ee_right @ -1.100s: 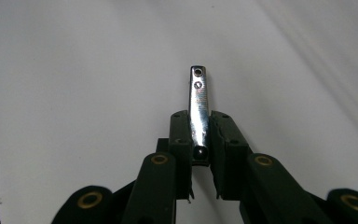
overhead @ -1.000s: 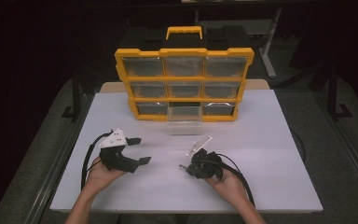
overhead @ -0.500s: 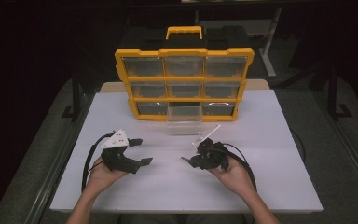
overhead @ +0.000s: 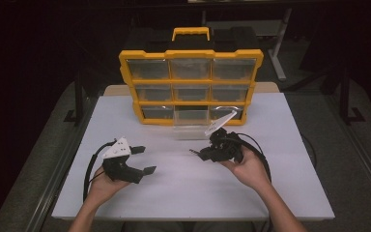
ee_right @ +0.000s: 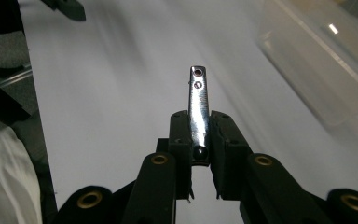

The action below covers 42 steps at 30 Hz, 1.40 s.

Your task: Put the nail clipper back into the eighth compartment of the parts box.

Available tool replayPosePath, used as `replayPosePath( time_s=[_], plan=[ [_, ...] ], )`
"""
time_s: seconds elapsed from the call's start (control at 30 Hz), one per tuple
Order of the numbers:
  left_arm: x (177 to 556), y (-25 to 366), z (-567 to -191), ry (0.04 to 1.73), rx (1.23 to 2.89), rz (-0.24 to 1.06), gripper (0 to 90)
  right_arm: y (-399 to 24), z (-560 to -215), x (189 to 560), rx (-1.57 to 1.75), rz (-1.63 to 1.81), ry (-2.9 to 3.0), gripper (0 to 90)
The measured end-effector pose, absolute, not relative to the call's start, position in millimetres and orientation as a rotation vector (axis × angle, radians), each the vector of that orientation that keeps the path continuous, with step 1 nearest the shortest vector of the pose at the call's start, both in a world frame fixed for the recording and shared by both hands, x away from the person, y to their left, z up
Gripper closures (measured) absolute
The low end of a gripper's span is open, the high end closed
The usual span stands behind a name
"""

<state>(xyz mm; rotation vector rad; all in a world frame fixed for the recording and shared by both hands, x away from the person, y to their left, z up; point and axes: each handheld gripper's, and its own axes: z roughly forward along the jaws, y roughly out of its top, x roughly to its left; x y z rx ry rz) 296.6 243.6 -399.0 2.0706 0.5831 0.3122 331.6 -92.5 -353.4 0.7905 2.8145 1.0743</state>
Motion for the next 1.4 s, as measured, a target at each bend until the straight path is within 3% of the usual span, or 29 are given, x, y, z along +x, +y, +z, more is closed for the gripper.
replayPosePath(
  time_s=[1.4],
  plan=[
    [294, 252, -403, 0.625, 2.067, 0.325, 15.0, -95, -274, 388, 0.735, 1.085, 2.769, 78.4]
  ],
)
